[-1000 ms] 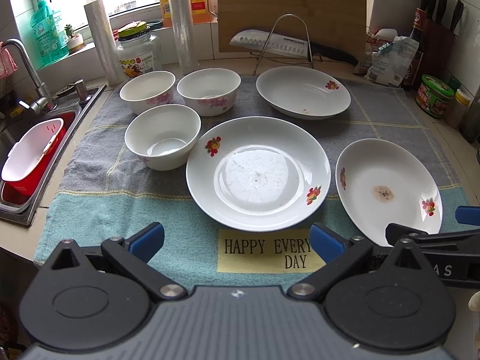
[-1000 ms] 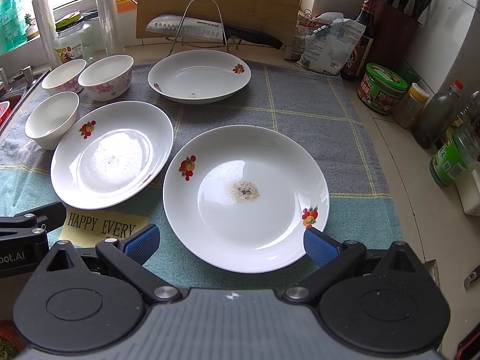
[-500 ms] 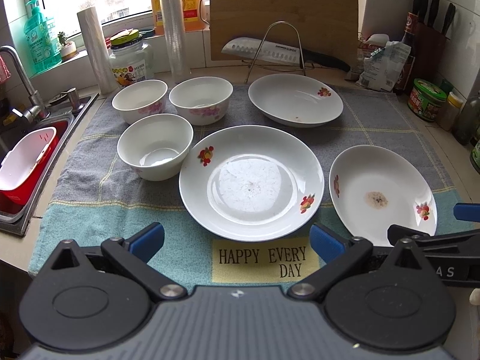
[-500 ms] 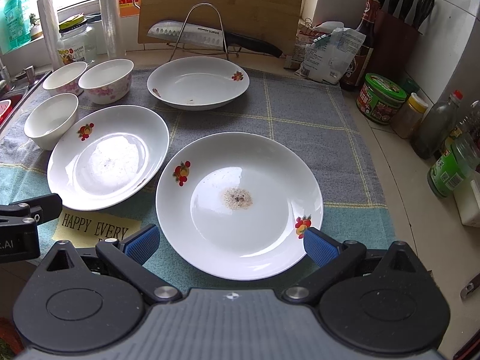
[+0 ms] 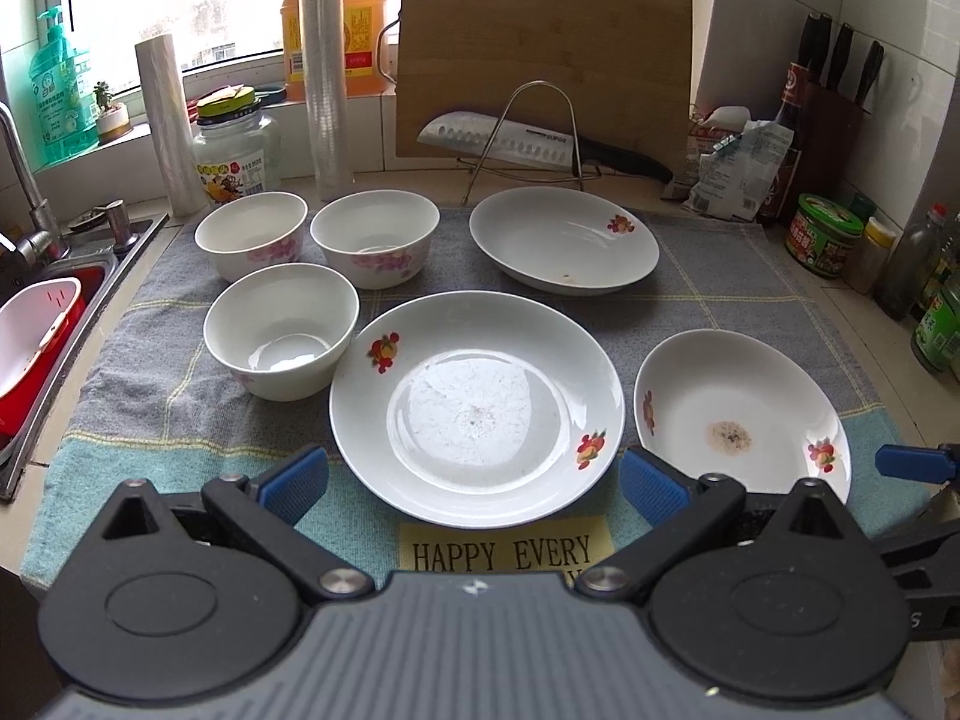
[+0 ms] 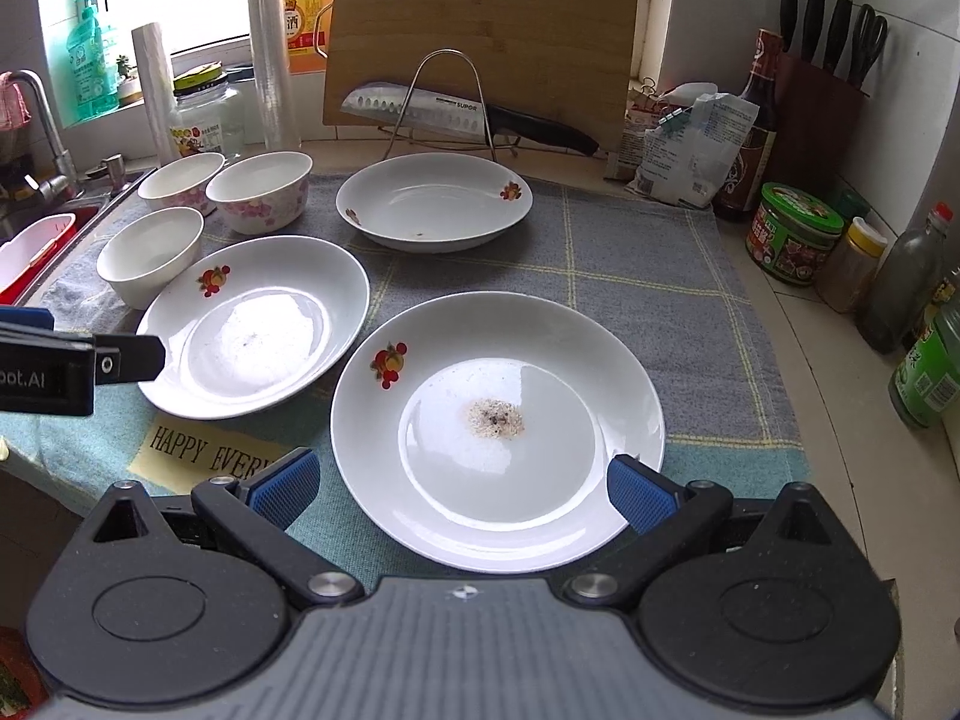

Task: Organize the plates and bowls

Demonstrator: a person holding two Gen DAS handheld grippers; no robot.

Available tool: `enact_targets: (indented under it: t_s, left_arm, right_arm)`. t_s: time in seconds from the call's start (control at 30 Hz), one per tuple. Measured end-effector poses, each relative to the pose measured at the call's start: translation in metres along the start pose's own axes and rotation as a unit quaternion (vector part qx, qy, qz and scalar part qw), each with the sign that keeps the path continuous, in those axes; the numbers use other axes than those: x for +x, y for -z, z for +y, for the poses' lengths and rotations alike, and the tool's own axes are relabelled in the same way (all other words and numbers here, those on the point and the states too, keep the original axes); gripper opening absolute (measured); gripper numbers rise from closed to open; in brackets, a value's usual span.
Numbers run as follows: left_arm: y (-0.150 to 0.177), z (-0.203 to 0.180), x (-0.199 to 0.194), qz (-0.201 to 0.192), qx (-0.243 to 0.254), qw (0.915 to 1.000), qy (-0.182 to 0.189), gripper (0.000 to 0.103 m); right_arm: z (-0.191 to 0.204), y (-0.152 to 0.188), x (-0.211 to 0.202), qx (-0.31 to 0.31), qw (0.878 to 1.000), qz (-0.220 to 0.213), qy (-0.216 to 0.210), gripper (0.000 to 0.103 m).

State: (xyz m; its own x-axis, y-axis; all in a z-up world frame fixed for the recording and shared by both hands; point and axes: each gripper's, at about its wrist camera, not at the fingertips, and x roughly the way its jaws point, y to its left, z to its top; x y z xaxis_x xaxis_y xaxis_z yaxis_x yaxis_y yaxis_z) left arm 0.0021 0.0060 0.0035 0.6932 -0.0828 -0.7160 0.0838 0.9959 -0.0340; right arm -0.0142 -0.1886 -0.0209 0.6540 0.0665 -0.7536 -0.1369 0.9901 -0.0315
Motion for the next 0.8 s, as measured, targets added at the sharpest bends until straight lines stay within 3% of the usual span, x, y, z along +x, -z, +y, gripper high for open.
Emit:
enact_targets:
  t_s: [0.17,0.47,0.8]
  left_arm:
    - [0.001,-0.001,0.003,-0.015,0.007,0.9997,0.015,0.102]
    - [0.003,0.004,0.012,-0.009,-0.006,0.9989,0.045,0.102]
    - [0.003,0.009,0.021,0.003,0.003,0.9994,0.035,0.102]
  right_arm:
    - [-0.01,0.018,0.01,0.006,1.0,0.021,-0.011,0.103]
    - [-0.022,0.038,0.035,0.005,0.999,0.035,-0.007,0.103]
    - [-0.023,0.044,0.06,-0.012,1.0,0.027,-0.007,0.103]
